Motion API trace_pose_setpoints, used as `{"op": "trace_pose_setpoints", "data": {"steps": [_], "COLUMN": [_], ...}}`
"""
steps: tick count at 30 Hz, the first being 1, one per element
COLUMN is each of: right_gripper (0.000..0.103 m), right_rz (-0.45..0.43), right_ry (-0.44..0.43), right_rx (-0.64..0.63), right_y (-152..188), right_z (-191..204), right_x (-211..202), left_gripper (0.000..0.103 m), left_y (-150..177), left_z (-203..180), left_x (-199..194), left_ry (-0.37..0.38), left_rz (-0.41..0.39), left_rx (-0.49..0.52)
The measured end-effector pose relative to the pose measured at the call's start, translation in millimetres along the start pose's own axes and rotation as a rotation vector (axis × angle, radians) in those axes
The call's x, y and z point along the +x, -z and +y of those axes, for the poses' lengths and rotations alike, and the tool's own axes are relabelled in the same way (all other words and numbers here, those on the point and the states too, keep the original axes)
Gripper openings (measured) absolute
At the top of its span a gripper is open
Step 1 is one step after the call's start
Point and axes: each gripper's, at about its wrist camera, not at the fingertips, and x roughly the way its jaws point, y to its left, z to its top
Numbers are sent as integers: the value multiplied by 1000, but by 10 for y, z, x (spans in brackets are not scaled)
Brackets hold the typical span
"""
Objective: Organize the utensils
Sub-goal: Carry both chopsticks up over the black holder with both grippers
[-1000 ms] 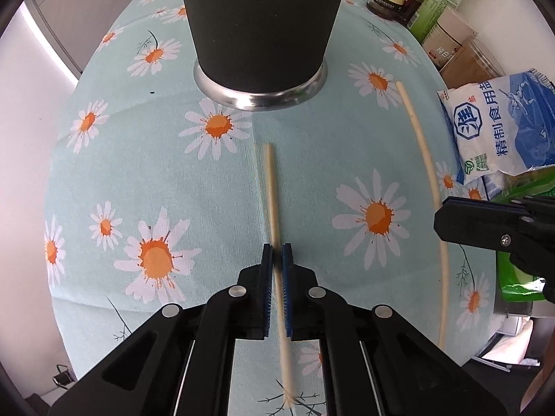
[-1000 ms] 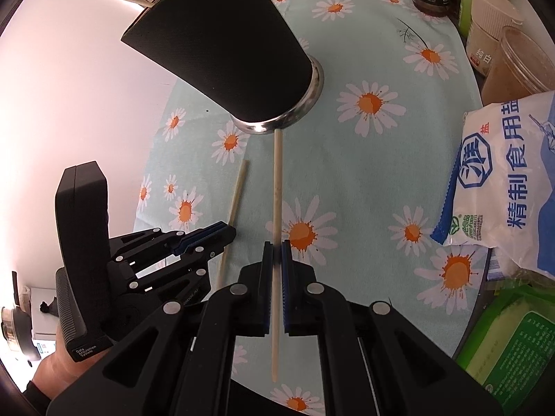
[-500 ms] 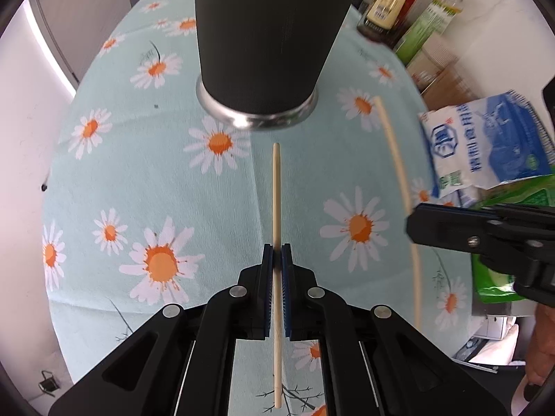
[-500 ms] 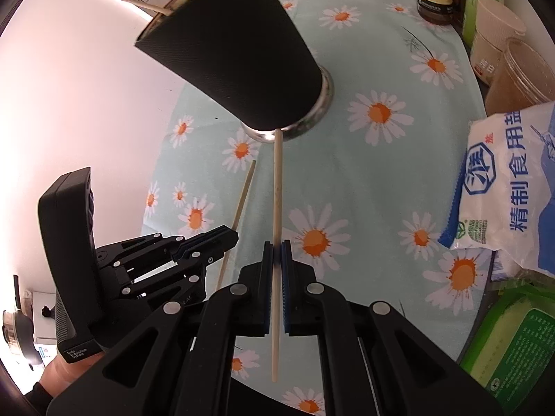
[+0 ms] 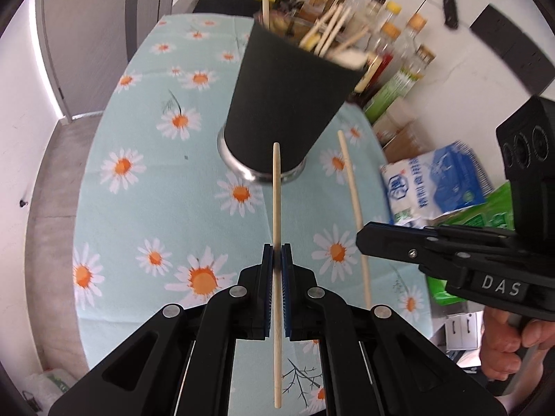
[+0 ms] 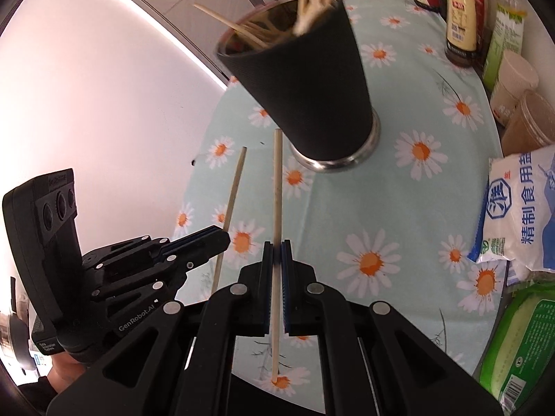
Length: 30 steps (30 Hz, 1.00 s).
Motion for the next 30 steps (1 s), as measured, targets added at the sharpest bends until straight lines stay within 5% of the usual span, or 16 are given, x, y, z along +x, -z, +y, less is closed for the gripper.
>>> {"op": "trace_pose_setpoints", "data": {"steps": [12,30], "right_gripper": [5,6], "right_rz": [-174,-566], "right_ry": [-15,-38], "right_rx": [-49,-40], "right_y": [-217,-893], "right_z": [427,307], "right_x": [-255,-925], "left_gripper": [4,4], "left_y": [-334,-1188], "left_z": [108,-12], "left_x": [-494,-825], "left_ry": [132,311], "left_rz": [-166,-482], "left_rx": [71,146]}}
